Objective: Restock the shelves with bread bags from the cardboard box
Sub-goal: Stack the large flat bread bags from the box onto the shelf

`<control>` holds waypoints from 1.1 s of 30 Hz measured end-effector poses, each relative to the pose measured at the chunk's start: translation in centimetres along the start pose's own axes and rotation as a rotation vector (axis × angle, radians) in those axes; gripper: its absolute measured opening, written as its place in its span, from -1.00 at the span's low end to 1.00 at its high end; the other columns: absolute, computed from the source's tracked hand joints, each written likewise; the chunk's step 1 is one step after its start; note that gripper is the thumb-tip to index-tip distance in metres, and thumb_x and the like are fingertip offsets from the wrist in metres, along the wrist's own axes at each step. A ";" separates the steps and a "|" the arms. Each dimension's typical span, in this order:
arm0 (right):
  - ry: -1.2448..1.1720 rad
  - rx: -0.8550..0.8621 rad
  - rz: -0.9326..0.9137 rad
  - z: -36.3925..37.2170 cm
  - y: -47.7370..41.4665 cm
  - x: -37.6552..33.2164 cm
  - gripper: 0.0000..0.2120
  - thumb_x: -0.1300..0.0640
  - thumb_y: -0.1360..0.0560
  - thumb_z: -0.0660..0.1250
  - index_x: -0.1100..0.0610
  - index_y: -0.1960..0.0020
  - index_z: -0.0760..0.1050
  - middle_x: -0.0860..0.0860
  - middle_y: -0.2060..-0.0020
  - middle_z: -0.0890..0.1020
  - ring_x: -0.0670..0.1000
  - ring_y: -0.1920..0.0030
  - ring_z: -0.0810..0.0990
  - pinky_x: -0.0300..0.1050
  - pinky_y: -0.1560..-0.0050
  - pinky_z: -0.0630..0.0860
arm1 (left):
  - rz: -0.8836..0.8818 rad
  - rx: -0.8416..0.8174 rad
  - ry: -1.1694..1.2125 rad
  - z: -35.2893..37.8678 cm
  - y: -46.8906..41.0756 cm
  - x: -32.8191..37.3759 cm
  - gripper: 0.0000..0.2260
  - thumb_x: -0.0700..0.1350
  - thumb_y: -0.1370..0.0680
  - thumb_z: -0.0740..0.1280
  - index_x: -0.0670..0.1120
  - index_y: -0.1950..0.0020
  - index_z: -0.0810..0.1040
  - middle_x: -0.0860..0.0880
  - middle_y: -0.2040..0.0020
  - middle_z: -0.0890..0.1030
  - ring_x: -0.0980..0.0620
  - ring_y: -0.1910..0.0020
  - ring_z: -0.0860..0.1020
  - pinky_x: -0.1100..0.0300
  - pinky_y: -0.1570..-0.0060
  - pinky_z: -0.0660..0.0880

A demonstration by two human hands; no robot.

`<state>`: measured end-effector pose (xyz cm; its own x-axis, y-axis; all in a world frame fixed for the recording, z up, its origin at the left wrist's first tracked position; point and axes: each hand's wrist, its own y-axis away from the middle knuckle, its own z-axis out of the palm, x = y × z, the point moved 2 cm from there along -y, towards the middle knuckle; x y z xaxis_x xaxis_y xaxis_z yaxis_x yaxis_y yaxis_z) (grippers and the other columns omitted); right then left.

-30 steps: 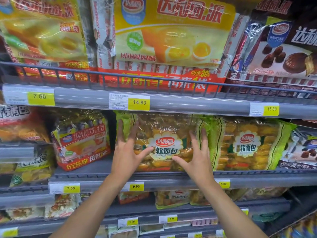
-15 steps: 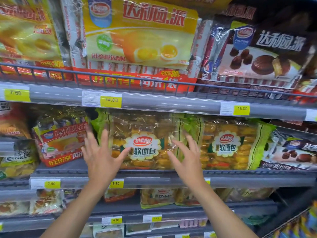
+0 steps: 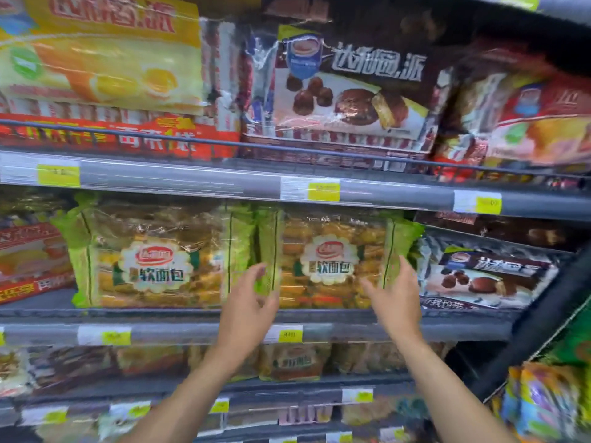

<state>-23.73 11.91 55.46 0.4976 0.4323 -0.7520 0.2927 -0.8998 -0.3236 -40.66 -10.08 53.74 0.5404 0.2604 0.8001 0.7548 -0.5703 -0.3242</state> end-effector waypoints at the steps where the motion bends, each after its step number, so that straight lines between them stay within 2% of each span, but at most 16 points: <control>1: 0.043 -0.040 0.074 -0.5 -1.0 1.1 -0.05 -0.19 -0.38 0.55 0.09 -0.58 0.16 0.10 -0.49 0.39 0.17 -0.45 0.38 0.18 -0.35 0.45 | -0.114 -0.035 0.044 1.1 -0.6 0.3 -0.44 -0.04 -0.61 0.39 0.00 -0.57 0.28 0.04 -0.49 0.42 0.06 -0.02 0.66 -0.08 -0.19 0.57; 3: 0.117 -0.146 0.171 -0.8 -2.3 2.6 0.06 -0.27 -0.37 0.53 0.16 -0.61 0.08 0.16 -0.53 0.34 0.24 -0.48 0.37 0.24 -0.38 0.42 | -0.302 -0.076 0.128 2.7 -1.7 1.0 -0.26 -0.03 -0.58 0.41 -0.05 -0.65 0.08 -0.05 -0.60 0.26 -0.18 -0.33 0.54 -0.16 -0.37 0.47; 5: 0.155 -0.260 0.206 -0.6 -2.7 3.2 0.07 -0.28 -0.38 0.51 0.20 -0.61 0.05 0.18 -0.54 0.33 0.25 -0.49 0.36 0.24 -0.39 0.40 | -0.398 -0.066 0.138 3.9 -2.6 1.1 -0.16 -0.04 -0.57 0.42 -0.06 -0.68 -0.05 -0.10 -0.64 0.15 -0.21 -0.50 0.36 -0.18 -0.48 0.34; 8: 0.208 -0.323 0.177 -0.1 -3.2 3.2 0.02 -0.28 -0.38 0.51 0.20 -0.58 0.11 0.17 -0.47 0.41 0.24 -0.42 0.44 0.20 -0.33 0.44 | -0.472 -0.040 0.225 4.6 -3.7 0.8 -0.09 0.04 -0.50 0.44 0.05 -0.67 -0.08 -0.09 -0.66 0.08 -0.25 -0.43 0.45 -0.23 -0.38 0.45; 10: 0.222 -0.330 0.173 0.2 -3.9 3.3 0.00 -0.27 -0.37 0.53 0.21 -0.54 0.15 0.17 -0.42 0.46 0.24 -0.37 0.49 0.18 -0.27 0.48 | -0.518 -0.028 0.309 4.8 -4.0 0.9 -0.13 0.03 -0.51 0.43 0.09 -0.66 -0.06 -0.08 -0.66 0.10 -0.24 -0.45 0.43 -0.24 -0.36 0.46; 14: 0.187 -0.330 0.158 0.9 -4.6 3.1 -0.06 -0.19 -0.37 0.57 0.25 -0.47 0.18 0.22 -0.39 0.47 0.26 -0.33 0.50 0.16 -0.23 0.50 | -0.508 -0.033 0.418 5.7 -4.3 1.5 -0.19 -0.10 -0.60 0.38 -0.01 -0.68 -0.08 -0.08 -0.67 0.09 -0.18 -0.60 0.21 -0.21 -0.52 0.26; 16: 0.156 -0.332 0.133 1.4 -4.8 2.9 -0.20 -0.15 -0.37 0.59 0.25 -0.34 0.27 0.21 -0.27 0.53 0.21 -0.19 0.55 0.10 -0.13 0.53 | -0.480 -0.036 0.430 5.8 -4.3 1.3 -0.18 -0.13 -0.60 0.40 -0.05 -0.68 -0.08 -0.08 -0.67 0.07 -0.14 -0.62 0.15 -0.18 -0.56 0.19; 18: 0.149 -0.329 0.096 1.5 -4.8 3.0 -0.31 -0.16 -0.35 0.59 0.21 -0.19 0.32 0.15 -0.13 0.56 0.13 -0.04 0.55 0.07 -0.04 0.56 | -0.472 -0.040 0.399 5.5 -3.9 0.9 -0.16 -0.09 -0.58 0.43 -0.03 -0.68 -0.07 -0.06 -0.67 0.08 -0.14 -0.61 0.18 -0.19 -0.55 0.22; 19: 0.146 -0.315 0.078 1.5 -4.7 3.1 -0.30 -0.18 -0.34 0.59 0.22 -0.19 0.33 0.15 -0.13 0.54 0.14 -0.06 0.55 0.08 -0.06 0.56 | -0.458 -0.044 0.387 5.1 -3.7 0.9 -0.14 -0.04 -0.57 0.44 0.00 -0.68 -0.07 -0.04 -0.67 0.08 -0.14 -0.60 0.22 -0.20 -0.52 0.27; 21: 0.115 -0.259 0.063 1.3 -4.5 3.4 -0.13 -0.24 -0.34 0.57 0.28 -0.36 0.30 0.19 -0.29 0.45 0.20 -0.26 0.50 0.11 -0.22 0.53 | -0.437 -0.061 0.418 4.7 -3.8 0.0 -0.10 0.05 -0.53 0.47 0.07 -0.67 -0.08 0.00 -0.68 0.06 -0.14 -0.58 0.26 -0.23 -0.46 0.36; 23: -0.006 -0.212 0.088 0.7 -4.3 3.1 0.05 -0.29 -0.36 0.52 0.28 -0.55 0.13 0.20 -0.49 0.31 0.23 -0.46 0.36 0.15 -0.39 0.40 | -0.389 -0.049 0.390 4.4 -3.8 -0.2 -0.10 0.09 -0.52 0.46 0.12 -0.67 -0.08 0.04 -0.68 0.05 -0.16 -0.59 0.24 -0.25 -0.46 0.35; 26: -0.259 -0.235 0.184 0.4 -4.6 1.7 0.05 -0.25 -0.42 0.49 0.26 -0.60 0.02 0.18 -0.56 0.26 0.20 -0.52 0.28 0.10 -0.46 0.28 | -0.327 -0.031 0.278 4.5 -3.2 0.6 -0.17 -0.01 -0.61 0.39 0.00 -0.69 -0.10 0.02 -0.68 0.05 -0.07 -0.59 0.22 -0.03 -0.54 0.19; 29: -0.373 -0.279 0.278 0.9 -5.1 0.1 -0.07 -0.21 -0.48 0.45 0.30 -0.56 0.11 0.21 -0.49 0.36 0.22 -0.46 0.36 0.09 -0.42 0.31 | -0.302 -0.045 0.227 4.7 -2.6 1.2 -0.19 -0.09 -0.63 0.38 0.00 -0.69 -0.12 0.01 -0.68 0.00 0.01 -0.36 0.48 0.13 -0.38 0.33; 30: -0.354 -0.295 0.295 1.1 -5.2 -0.3 -0.08 -0.24 -0.48 0.44 0.33 -0.54 0.15 0.24 -0.45 0.40 0.23 -0.40 0.41 0.10 -0.38 0.35 | -0.301 -0.043 0.217 4.6 -2.4 1.2 -0.17 -0.09 -0.62 0.39 0.04 -0.68 -0.14 0.03 -0.68 -0.03 0.00 -0.30 0.54 0.11 -0.37 0.41; 32: -0.282 -0.304 0.292 1.2 -5.2 -0.7 -0.14 -0.29 -0.47 0.41 0.35 -0.43 0.27 0.25 -0.24 0.51 0.18 -0.15 0.49 0.07 -0.23 0.44 | -0.287 -0.058 0.180 4.3 -2.0 1.0 -0.15 -0.10 -0.61 0.39 0.09 -0.67 -0.16 0.05 -0.68 -0.09 0.01 -0.20 0.61 0.07 -0.29 0.54; 33: -0.259 -0.290 0.272 1.1 -5.2 -0.8 -0.21 -0.28 -0.47 0.41 0.33 -0.35 0.32 0.22 -0.12 0.54 0.16 -0.05 0.49 0.06 -0.15 0.46 | -0.261 -0.065 0.135 4.0 -1.7 0.9 -0.16 -0.10 -0.62 0.38 0.09 -0.67 -0.16 0.07 -0.68 -0.10 0.07 -0.13 0.62 0.14 -0.22 0.56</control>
<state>-26.53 16.15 57.07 0.3785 0.1214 -0.9176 0.4147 -0.9085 0.0509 -39.96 -5.73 53.03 0.2741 0.3014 0.9133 0.8337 -0.5478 -0.0695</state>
